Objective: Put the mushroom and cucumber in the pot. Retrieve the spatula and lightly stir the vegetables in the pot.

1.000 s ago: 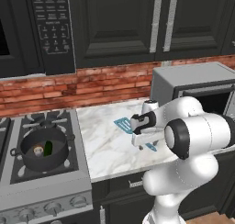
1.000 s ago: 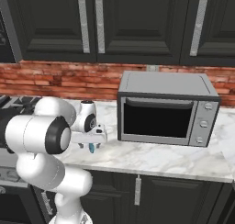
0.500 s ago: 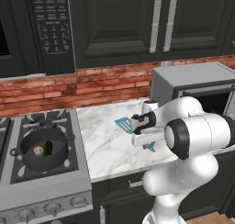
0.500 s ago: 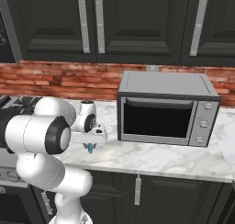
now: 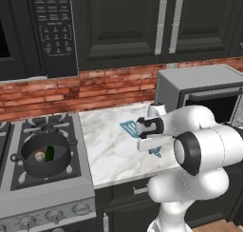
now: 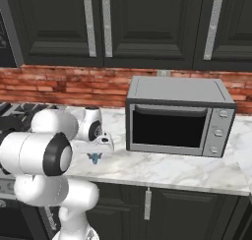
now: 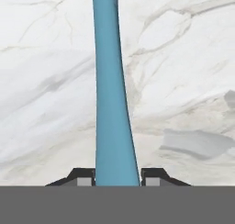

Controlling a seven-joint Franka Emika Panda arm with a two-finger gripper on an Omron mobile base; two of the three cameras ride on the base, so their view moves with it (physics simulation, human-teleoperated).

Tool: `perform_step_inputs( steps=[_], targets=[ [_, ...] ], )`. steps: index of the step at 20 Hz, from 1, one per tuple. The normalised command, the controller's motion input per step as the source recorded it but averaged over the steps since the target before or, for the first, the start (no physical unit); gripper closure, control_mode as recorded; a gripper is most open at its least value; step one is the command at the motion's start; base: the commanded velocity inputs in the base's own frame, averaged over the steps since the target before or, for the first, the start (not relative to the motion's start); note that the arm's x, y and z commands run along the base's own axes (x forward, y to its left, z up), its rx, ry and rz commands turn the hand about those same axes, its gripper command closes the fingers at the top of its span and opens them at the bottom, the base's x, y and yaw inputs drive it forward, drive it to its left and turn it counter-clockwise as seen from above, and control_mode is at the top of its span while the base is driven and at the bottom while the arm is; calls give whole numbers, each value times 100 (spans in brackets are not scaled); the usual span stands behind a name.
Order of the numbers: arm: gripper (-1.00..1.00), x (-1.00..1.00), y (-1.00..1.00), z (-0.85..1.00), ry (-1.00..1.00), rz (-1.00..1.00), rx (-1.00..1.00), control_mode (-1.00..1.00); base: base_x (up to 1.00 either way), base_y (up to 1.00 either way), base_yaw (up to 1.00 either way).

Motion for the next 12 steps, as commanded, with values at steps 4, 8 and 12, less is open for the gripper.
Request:
perform_step_inputs(
  steps=[4, 8, 12],
  targets=[
    [100, -76, -7, 74, -7, 7, 0, -100, 0, 0, 0],
    [100, -97, -1, 100, -3, 13, 0, -100, 0, 0, 0],
    [100, -100, 0, 100, -8, 16, 1, -100, 0, 0, 0]
  ],
)
